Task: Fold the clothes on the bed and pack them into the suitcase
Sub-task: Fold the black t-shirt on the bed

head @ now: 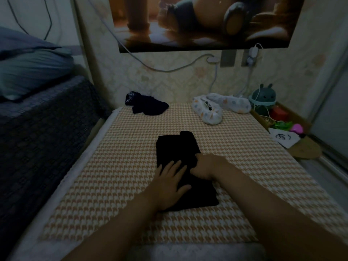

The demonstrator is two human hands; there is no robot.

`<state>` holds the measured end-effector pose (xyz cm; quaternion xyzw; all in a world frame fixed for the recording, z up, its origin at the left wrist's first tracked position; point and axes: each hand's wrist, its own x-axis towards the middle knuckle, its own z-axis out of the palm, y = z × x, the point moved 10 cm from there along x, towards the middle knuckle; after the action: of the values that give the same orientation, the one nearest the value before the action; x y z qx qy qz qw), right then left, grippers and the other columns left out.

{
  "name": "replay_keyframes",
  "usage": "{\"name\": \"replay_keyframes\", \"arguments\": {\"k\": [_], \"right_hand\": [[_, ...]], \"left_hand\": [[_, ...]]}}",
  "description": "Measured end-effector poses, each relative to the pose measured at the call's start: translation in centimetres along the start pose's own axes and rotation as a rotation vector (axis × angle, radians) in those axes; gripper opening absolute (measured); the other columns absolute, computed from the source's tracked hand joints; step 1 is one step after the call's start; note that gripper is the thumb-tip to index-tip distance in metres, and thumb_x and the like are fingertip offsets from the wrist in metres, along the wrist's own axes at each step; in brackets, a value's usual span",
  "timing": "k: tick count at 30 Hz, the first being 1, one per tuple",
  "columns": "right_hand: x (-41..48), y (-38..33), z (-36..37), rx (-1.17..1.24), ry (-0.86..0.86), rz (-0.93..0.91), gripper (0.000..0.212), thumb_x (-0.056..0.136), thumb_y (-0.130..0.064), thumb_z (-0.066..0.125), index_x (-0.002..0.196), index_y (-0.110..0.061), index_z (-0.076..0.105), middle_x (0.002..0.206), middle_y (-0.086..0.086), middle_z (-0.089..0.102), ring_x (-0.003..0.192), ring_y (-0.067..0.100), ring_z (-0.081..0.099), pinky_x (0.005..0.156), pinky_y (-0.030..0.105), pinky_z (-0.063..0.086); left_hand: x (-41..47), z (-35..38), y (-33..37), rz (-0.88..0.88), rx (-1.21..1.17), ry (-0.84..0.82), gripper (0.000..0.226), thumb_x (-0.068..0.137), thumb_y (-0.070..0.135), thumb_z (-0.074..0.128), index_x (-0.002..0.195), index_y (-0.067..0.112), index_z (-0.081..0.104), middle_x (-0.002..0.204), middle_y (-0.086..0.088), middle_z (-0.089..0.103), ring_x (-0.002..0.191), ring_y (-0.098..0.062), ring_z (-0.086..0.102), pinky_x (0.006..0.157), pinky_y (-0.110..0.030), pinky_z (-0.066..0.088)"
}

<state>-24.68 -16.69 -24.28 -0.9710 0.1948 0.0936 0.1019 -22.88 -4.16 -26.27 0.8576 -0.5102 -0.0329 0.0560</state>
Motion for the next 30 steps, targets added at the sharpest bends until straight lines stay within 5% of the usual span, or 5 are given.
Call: {"name": "replay_keyframes", "arguments": {"k": [6,12,21,26,30], "right_hand": [[-4.3,-4.8,-1.0,-0.056,0.227,-0.405,0.054,0.088,-0.027,0.058,0.141,-0.022,0.048,0.135,0.007,0.043,0.121,0.024,0.044,0.095,0.035,0.045],[-9.1,-4.2,3.6,-0.134,-0.104,-0.395,0.103,0.084,-0.052,0.058,0.155,-0.019,-0.009,0.160,-0.001,-0.018,0.148,0.018,-0.017,0.120,0.032,-0.001],[-9.8,-3.5,2.1,-0.066,0.080,-0.319,0.083,0.086,-0.037,0.058,0.155,-0.027,0.013,0.162,-0.002,0.012,0.148,0.016,0.014,0.118,0.032,0.023],[-8.8,-3.0,-1.2,0.143,0.173,-0.279,0.007,0.083,-0.031,0.061,0.087,-0.027,0.065,0.087,-0.004,0.067,0.079,0.013,0.062,0.064,0.024,0.046],[-7.9,-1.6,-3.1,0.425,0.085,-0.249,0.030,0.080,-0.017,0.062,0.054,-0.021,0.049,0.053,-0.008,0.052,0.047,0.002,0.048,0.051,0.023,0.038]], "left_hand": [[-2.9,0.6,0.9,0.047,-0.021,-0.142,0.103,0.080,0.083,0.032,0.154,0.024,-0.009,0.159,0.007,-0.019,0.145,-0.011,-0.021,0.120,-0.039,-0.012],[-5.0,-1.5,2.5,0.081,0.175,-0.154,0.085,0.092,0.036,0.056,0.154,0.010,0.004,0.162,-0.009,0.001,0.149,-0.024,0.001,0.120,-0.033,0.010],[-4.1,-6.6,1.3,-0.010,-0.137,0.114,0.024,0.091,0.017,0.049,0.106,0.018,0.068,0.104,-0.001,0.068,0.081,-0.012,0.055,0.069,-0.025,0.043],[-4.7,-8.6,0.4,-0.002,-0.363,0.191,0.018,0.088,0.017,0.053,0.095,0.014,0.068,0.082,0.005,0.065,0.068,-0.010,0.057,0.057,-0.026,0.041],[-5.0,-7.2,-1.0,-0.004,-0.644,0.042,0.055,0.073,0.054,0.074,0.123,0.040,0.056,0.115,0.021,0.060,0.100,0.004,0.058,0.085,-0.020,0.051]]}}
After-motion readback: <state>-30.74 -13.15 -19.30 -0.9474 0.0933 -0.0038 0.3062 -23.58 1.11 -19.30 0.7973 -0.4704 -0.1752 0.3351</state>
